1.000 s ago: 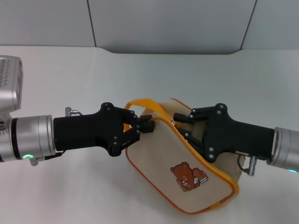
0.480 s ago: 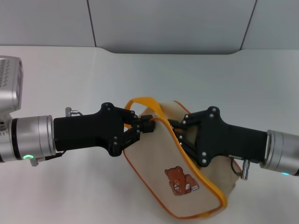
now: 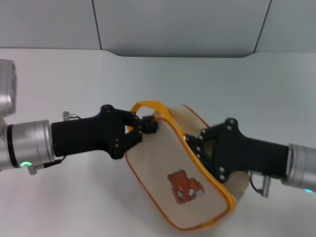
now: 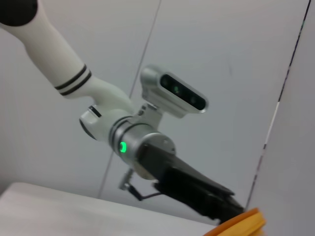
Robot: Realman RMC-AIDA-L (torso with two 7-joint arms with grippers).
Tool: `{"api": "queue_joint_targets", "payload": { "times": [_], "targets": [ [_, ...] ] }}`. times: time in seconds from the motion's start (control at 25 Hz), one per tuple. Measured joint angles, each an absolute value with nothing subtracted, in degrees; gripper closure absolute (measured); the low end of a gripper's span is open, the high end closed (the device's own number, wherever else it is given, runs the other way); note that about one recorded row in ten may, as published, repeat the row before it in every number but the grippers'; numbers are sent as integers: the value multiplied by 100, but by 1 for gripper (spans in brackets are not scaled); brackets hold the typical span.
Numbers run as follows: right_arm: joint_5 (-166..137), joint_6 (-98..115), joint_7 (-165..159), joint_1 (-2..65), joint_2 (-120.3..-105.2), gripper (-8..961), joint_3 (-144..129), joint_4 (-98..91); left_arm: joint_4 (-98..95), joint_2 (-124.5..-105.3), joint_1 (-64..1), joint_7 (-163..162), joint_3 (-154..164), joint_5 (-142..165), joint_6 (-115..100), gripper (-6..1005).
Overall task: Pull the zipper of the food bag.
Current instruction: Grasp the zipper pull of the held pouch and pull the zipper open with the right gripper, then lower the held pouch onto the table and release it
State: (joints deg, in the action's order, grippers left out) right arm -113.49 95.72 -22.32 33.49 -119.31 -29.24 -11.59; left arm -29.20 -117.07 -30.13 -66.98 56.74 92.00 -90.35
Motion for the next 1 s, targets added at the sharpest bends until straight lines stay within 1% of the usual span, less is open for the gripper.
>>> {"api": "queue_joint_targets", "payload": {
  "times": [0.04,0.08,0.16,0.24,0.28,0.4,0.64,0.8,0.88,1.0],
  "targets": [
    [-11349,9572,-2232,3349,-11931,951,-2924,-1159,-2911,-11697,-2993,-6698,5600,9205,-8986,939],
    [-11585,9845,-2586,3151,-11920,955,-2934,-1432,-2900,-11682,-2941,-6683,5442,9208,-8862,939],
    [-11708,9992,-2785,3055,-11919,950,-2934,-1613,-2898,-11679,-2910,-6663,5359,9209,-8803,939],
    [-11918,10297,-3147,2817,-11918,944,-2934,-1975,-2894,-11665,-2857,-6631,5221,9210,-8689,939],
    [-12025,10595,-3437,2580,-11918,941,-2933,-2294,-2892,-11652,-2828,-6626,5165,9211,-8636,939],
    [-12030,10764,-3647,2425,-11918,933,-2920,-2502,-2890,-11645,-2815,-6628,5158,9213,-8635,940],
    [-11944,10860,-4312,2386,-11909,916,-2793,-2576,-2891,-11651,-2813,-6657,5147,9212,-8614,940],
    [-11836,10863,-4693,2411,-11900,905,-2668,-2563,-2891,-11694,-2812,-6677,5153,9212,-8609,939],
    [-11529,10863,-4954,2377,-11899,900,-2526,-2538,-2877,-11750,-2812,-6684,5154,9211,-8572,939],
    [-11302,10863,-5159,2359,-11880,771,-2480,-2520,-2838,-11785,-2812,-6685,5152,9201,-8535,940]
  ]
}}
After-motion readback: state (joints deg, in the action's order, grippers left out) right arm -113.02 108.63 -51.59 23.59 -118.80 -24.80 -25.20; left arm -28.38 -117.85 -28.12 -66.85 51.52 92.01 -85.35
